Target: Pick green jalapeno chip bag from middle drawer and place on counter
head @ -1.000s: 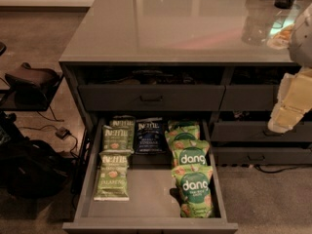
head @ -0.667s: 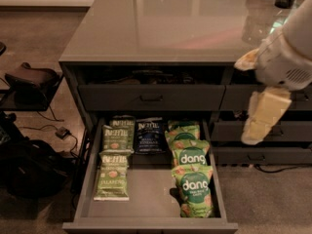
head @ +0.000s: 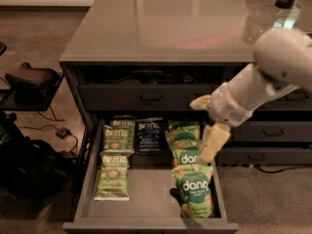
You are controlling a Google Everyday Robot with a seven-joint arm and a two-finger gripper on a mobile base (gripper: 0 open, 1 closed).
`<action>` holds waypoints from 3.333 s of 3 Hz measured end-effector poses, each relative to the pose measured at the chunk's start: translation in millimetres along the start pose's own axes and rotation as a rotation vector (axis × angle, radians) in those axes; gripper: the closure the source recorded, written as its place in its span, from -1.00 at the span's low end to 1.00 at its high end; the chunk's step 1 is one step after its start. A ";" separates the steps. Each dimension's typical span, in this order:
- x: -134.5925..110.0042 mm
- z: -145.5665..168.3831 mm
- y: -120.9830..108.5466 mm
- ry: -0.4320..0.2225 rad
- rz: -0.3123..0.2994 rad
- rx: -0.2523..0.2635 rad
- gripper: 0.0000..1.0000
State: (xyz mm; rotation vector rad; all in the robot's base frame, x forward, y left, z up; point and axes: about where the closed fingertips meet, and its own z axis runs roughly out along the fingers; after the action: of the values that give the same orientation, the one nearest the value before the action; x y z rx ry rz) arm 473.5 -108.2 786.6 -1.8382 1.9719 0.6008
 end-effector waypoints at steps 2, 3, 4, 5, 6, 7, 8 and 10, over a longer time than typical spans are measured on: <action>0.4 132.0 -77.1 -0.233 0.057 0.008 -1.00; -0.8 136.2 -74.5 -0.223 0.054 0.007 -1.00; -7.6 183.0 -65.2 -0.229 0.024 -0.042 -1.00; -5.2 238.8 -66.1 -0.237 0.001 -0.061 -1.00; 4.3 280.7 -71.0 -0.258 0.002 -0.037 -1.00; 16.3 317.5 -73.1 -0.255 0.011 -0.010 -1.00; 25.9 350.7 -92.0 -0.241 0.041 0.033 -1.00; 23.1 407.0 -113.8 -0.255 0.054 0.033 -1.00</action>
Offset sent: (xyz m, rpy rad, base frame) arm 0.1028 0.0714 -0.1270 0.3550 -0.0101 -0.0967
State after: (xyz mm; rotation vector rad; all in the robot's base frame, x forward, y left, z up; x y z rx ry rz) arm 579.2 88.6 427.1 -1.6043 1.8550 0.7731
